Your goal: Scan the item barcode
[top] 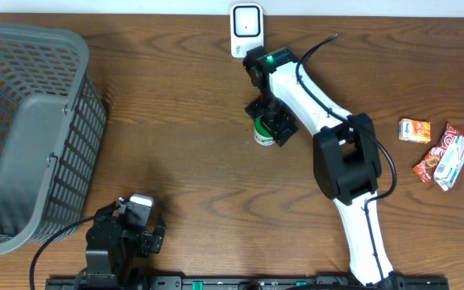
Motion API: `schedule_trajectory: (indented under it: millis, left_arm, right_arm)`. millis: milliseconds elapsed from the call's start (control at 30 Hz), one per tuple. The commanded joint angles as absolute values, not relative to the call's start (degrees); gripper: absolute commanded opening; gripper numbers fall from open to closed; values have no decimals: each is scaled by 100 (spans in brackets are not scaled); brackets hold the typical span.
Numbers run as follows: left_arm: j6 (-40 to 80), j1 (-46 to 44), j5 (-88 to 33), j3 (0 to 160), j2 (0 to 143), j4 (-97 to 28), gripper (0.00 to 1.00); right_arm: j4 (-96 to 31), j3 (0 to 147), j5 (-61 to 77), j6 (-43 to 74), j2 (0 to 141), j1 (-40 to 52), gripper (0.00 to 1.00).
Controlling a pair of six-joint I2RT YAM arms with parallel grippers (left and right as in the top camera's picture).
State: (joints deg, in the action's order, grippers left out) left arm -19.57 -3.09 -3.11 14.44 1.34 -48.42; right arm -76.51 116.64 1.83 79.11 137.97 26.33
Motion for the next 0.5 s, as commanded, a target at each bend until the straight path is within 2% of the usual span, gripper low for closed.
schedule_trajectory:
  millis: [0,200,300,467]
  left_arm:
    - [-1966,-285,-346,1345,106,-5096,98]
    - [-1966,-285,-346,1345,106,-5096,98]
    - [-1966,-285,-346,1345,106,-5096,98]
    - [-1966,-285,-346,1345,106,-5096,98]
  right_arm:
    - [-7474,11349,301,8014,13716,2633,84]
    - [-7448,11292,381,7572,13716,2633,74]
    - [-7452,11295,602,7091,13714,2617,65]
    - [-7448,11345,941,6346,13714,2556,58]
